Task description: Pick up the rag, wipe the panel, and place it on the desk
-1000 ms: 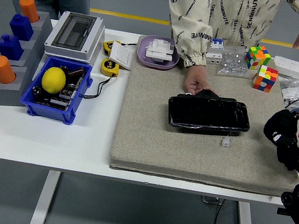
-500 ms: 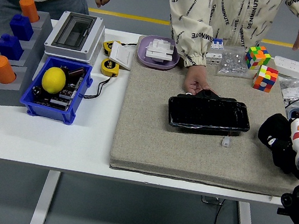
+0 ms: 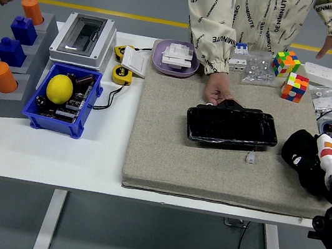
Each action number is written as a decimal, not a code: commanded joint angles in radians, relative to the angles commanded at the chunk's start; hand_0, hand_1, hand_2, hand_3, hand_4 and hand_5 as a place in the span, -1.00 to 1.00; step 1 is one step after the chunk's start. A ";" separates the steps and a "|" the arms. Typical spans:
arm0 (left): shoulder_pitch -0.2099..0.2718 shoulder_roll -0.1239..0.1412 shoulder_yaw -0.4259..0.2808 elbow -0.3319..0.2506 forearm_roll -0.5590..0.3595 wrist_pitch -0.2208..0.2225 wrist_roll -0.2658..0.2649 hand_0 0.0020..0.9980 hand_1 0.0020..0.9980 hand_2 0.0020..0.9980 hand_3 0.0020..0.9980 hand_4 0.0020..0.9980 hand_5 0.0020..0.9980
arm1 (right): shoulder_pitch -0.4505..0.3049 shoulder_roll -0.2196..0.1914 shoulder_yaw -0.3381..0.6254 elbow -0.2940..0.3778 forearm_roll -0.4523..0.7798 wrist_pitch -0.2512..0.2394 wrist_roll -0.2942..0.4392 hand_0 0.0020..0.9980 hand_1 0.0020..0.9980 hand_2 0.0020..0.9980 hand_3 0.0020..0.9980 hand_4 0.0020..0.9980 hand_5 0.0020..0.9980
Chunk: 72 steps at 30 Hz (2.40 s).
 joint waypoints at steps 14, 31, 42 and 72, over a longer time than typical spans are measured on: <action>-0.002 0.000 0.001 -0.001 -0.002 -0.001 0.000 0.30 0.32 0.39 0.16 0.35 -0.13 | 0.000 0.000 0.005 0.002 -0.006 0.003 -0.006 -0.18 -0.02 0.07 0.03 0.40 -0.64; 0.001 -0.004 -0.007 0.000 -0.002 -0.001 0.001 0.31 0.32 0.39 0.16 0.35 -0.13 | 0.001 0.000 0.004 0.003 -0.005 -0.018 -0.039 -0.18 -0.02 0.07 0.03 0.40 -0.64; -0.002 -0.006 -0.011 -0.001 -0.001 -0.001 0.001 0.31 0.32 0.39 0.16 0.35 -0.13 | 0.002 -0.001 0.009 0.004 -0.007 -0.026 -0.059 -0.18 -0.02 0.07 0.03 0.40 -0.64; -0.006 -0.004 -0.008 -0.001 0.000 0.000 0.000 0.30 0.32 0.39 0.16 0.35 -0.13 | 0.005 -0.001 0.007 0.003 -0.003 -0.024 -0.078 -0.18 -0.02 0.07 0.03 0.40 -0.64</action>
